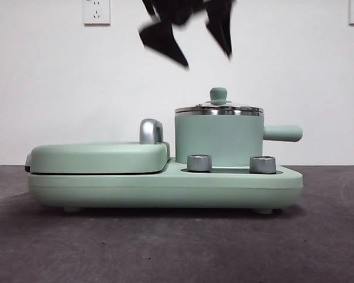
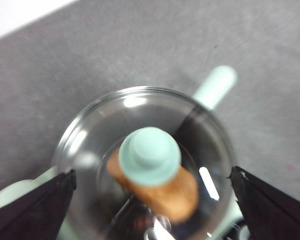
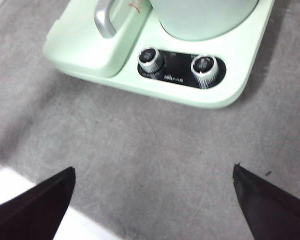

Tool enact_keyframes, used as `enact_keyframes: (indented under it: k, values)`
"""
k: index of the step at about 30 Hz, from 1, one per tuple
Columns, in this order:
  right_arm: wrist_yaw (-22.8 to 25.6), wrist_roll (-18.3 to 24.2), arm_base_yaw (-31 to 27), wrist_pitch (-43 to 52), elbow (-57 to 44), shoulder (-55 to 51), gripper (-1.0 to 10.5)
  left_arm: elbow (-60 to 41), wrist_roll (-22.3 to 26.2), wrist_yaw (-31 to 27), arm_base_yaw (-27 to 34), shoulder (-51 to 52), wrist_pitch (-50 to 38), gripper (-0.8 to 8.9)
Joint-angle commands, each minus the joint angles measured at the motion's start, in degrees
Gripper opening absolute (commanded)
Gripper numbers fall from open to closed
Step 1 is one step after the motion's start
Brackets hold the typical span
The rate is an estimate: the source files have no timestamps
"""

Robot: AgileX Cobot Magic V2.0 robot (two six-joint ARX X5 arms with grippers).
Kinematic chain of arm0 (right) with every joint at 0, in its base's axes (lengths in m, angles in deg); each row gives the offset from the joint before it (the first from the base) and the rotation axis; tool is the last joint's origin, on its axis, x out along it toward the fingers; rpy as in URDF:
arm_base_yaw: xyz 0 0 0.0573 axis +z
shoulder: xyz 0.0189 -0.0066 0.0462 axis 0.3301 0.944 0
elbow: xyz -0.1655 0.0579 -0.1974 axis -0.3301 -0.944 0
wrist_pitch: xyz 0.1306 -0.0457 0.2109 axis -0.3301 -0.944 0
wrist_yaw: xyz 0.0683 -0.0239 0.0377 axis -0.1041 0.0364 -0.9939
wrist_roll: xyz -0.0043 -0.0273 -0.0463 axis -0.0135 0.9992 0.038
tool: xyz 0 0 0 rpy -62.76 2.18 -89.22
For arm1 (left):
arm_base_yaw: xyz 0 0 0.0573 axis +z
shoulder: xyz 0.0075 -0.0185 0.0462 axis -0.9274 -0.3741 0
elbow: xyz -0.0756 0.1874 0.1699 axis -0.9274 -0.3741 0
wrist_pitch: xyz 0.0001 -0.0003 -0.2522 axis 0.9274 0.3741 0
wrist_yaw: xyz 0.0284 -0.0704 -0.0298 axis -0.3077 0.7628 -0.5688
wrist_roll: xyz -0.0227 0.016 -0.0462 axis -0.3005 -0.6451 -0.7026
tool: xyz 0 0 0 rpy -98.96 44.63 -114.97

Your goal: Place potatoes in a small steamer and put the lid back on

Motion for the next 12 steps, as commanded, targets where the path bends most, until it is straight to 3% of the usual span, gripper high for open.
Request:
enact_keyframes:
  k: [1, 5, 8, 12]
  values:
    - [-0.07, 0.52, 0.35, 0.94, 0.44, 0.28, 5.0, 2.49, -0.07, 0.24, -0.07, 4.7, 3.1, 4.99]
    - [-0.09, 0.79, 0.35, 1.27, 0.44, 0.33, 5.0, 2.38, -0.04, 1.16, 0.17, 10.08, 13.38, 4.99]
    - [-0.46, 1.07, 0.35, 2.49, 0.44, 0.33, 5.0, 1.6, -0.07, 5.03, 0.17, 14.16, 20.81, 4.94]
    - [-2.75, 2.51, 0.35, 4.87, 0.44, 0.33, 5.0, -3.74, 0.0, 6.99, -0.09, 21.84, 22.32, 4.93]
